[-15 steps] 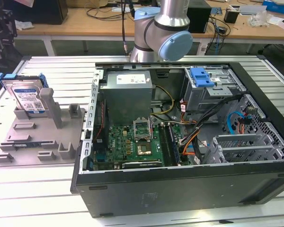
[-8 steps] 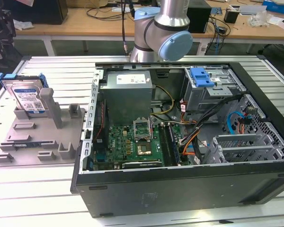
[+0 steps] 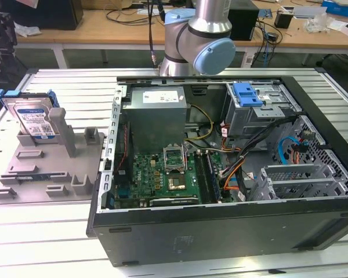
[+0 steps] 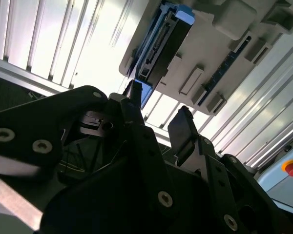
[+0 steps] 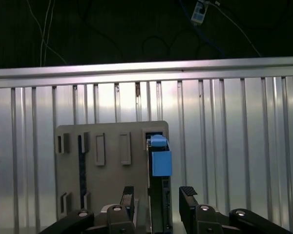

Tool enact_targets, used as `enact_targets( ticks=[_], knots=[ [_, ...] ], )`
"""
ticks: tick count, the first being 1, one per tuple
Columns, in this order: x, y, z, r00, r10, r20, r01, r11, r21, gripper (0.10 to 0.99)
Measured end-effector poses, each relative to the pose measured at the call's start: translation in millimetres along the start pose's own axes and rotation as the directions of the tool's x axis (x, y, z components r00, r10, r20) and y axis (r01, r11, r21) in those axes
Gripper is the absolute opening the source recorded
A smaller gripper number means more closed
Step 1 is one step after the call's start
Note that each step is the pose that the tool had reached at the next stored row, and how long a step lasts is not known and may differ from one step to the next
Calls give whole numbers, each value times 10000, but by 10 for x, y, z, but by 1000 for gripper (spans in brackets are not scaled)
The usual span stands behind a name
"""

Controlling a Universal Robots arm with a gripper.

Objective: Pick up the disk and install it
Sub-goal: 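Pick up the disk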

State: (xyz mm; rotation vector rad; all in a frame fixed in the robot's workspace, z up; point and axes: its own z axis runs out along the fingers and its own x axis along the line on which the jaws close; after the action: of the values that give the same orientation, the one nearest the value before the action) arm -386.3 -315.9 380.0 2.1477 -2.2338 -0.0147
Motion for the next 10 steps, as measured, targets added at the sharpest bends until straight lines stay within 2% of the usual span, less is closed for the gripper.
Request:
enact_targets(
  ticks=[2, 10],
  knots=[
    [-10, 41, 17, 10000, -23, 0, 23, 10000, 20, 494],
    [-13, 59, 81, 9999, -162, -3, 162, 9998, 119, 494]
  ],
)
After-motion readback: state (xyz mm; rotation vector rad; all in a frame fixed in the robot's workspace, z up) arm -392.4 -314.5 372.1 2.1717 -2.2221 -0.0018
